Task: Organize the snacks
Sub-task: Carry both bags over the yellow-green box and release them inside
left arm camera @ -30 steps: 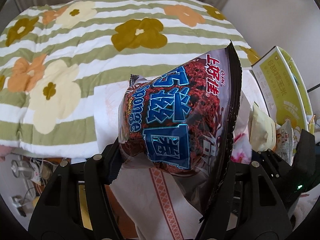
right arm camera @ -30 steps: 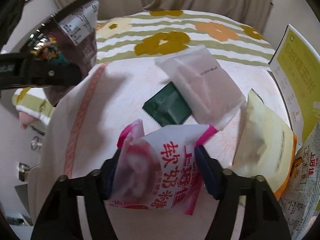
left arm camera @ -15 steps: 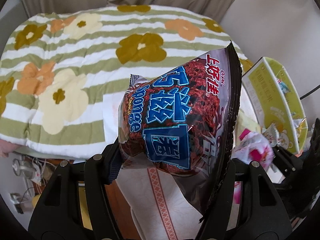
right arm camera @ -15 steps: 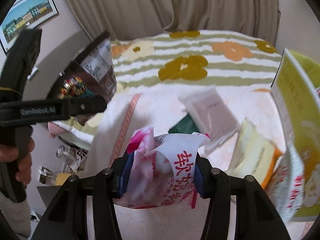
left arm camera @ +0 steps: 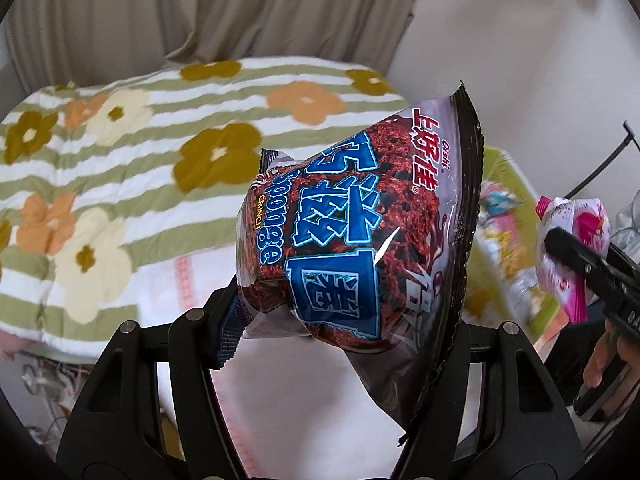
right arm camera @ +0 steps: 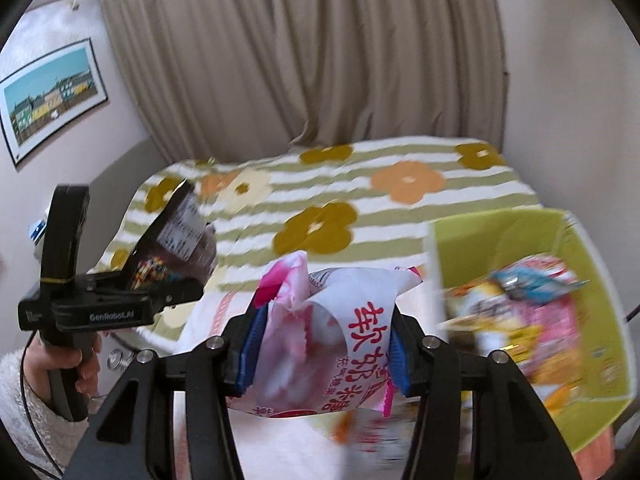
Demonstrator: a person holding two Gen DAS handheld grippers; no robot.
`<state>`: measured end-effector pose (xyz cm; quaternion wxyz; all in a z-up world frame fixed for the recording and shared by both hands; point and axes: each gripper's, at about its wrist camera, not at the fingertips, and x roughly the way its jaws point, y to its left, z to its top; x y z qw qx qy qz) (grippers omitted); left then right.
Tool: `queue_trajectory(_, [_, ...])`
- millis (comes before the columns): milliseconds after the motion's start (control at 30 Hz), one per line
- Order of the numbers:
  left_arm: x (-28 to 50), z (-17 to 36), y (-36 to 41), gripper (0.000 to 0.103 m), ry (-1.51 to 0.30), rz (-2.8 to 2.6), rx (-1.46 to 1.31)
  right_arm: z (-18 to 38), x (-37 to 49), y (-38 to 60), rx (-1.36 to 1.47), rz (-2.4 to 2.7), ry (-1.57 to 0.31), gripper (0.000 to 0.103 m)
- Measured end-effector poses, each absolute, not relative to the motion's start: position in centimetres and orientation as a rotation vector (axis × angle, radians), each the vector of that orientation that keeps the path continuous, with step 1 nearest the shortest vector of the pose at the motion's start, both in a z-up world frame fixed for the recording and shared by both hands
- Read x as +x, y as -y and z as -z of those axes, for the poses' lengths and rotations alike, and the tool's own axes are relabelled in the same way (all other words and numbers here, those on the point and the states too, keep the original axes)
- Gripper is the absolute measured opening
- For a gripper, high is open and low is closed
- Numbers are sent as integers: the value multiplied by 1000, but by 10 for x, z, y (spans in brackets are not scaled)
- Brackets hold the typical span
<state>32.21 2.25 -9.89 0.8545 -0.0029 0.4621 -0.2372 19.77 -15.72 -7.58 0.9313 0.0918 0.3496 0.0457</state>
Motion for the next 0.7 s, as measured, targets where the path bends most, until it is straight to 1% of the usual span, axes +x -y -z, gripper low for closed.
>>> queue_trajectory(200, [312, 84, 71, 60, -943, 532, -6, 62, 179, 240, 164, -73, -710, 48])
queue_trajectory(333, [312, 84, 139, 60, -947, 546, -2, 60, 173, 293, 157, -77, -717, 48])
queue_trajectory(567, [332, 97, 235, 60, -1003, 556, 21, 77, 173, 354, 174, -86, -769, 48])
queue_trajectory(700, [342, 109, 272, 60, -1038, 561, 66, 92, 179, 374, 217, -90, -804, 48])
